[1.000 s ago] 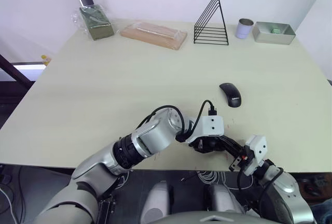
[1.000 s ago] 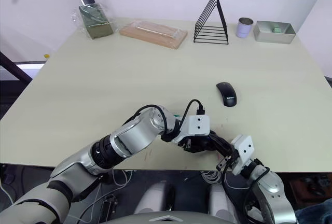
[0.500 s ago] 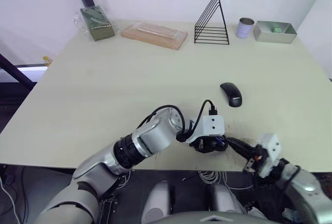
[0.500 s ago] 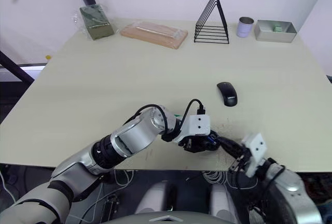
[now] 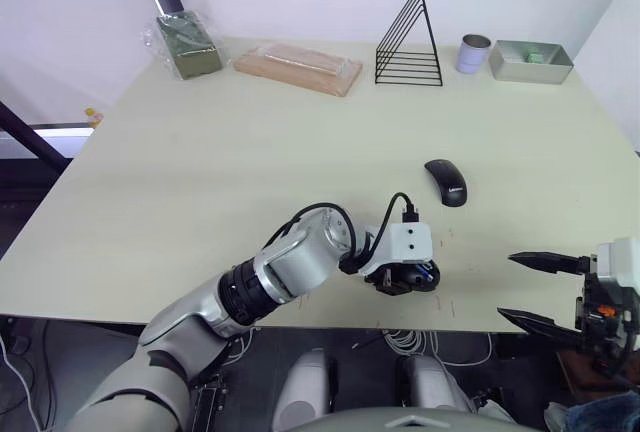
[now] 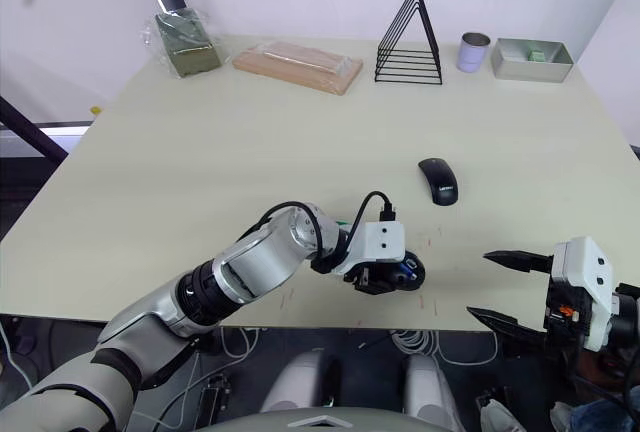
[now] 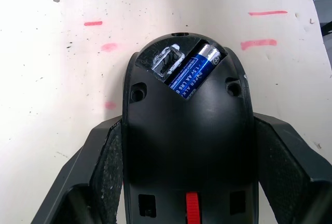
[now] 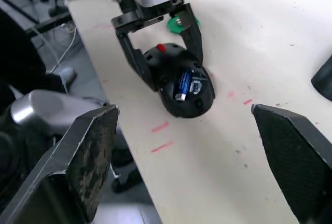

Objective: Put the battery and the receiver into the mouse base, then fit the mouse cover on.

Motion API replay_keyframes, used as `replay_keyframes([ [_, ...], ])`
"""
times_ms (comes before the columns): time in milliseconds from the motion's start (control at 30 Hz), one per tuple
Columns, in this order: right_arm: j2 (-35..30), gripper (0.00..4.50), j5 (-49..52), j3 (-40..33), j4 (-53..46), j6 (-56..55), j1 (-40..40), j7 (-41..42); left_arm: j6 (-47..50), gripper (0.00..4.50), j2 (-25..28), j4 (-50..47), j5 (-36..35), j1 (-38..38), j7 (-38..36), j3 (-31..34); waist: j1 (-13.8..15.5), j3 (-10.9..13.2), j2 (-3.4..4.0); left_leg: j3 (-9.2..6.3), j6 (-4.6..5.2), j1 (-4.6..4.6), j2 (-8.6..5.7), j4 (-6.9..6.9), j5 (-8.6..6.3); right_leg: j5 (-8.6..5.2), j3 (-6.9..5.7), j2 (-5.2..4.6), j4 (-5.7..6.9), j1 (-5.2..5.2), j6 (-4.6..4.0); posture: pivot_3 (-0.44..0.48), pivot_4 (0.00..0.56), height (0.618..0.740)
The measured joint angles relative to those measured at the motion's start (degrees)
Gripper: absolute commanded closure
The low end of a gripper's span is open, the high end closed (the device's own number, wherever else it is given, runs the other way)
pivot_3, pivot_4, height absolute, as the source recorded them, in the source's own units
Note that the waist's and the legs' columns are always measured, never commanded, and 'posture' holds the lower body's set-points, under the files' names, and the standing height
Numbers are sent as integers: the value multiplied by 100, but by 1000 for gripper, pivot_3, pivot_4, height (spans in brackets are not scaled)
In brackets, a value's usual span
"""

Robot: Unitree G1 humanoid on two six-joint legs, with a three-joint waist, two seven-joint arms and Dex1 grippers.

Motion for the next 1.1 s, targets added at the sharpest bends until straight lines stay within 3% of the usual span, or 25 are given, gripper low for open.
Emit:
replay_keyframes([
  [300, 55, 113, -55, -211, 3, 133, 55, 210, -224, 1528, 84, -17, -7, 68, -24, 26, -9, 1, 0, 0, 0, 0, 1, 0, 0, 0, 0, 0, 0, -1, -1, 0, 150, 740],
  [367, 88, 0, -82, -211, 28, 132, 36, 214, -275, 526, 83, 0, -11, 91, -24, 53, -11, 1, 1, 0, 0, 0, 1, 0, 0, 0, 0, 0, 0, -2, 0, 0, 150, 740],
  [433, 113, 0, -126, -211, 69, 128, 40, 251, -298, 23, 68, 76, -20, 188, 2, 147, -12, 2, 0, 0, 0, -1, 1, -1, 0, 0, 0, 0, 0, -2, 0, 0, 150, 740],
  [667, 219, 0, -243, -212, 147, 123, 62, 292, -458, 23, 77, 110, -136, 354, -22, 340, -2, 6, -2, 0, 0, -4, 2, 0, 0, 0, 0, -1, 0, -3, -1, 0, 150, 740],
  [1100, 348, 0, -290, -213, 228, 113, -35, 307, -911, 23, 972, -455, -1008, 966, -613, 1554, -22, 25, 7, 1, 0, -4, 6, -1, 0, 1, 1, -1, 0, -6, -1, 0, 150, 740],
])
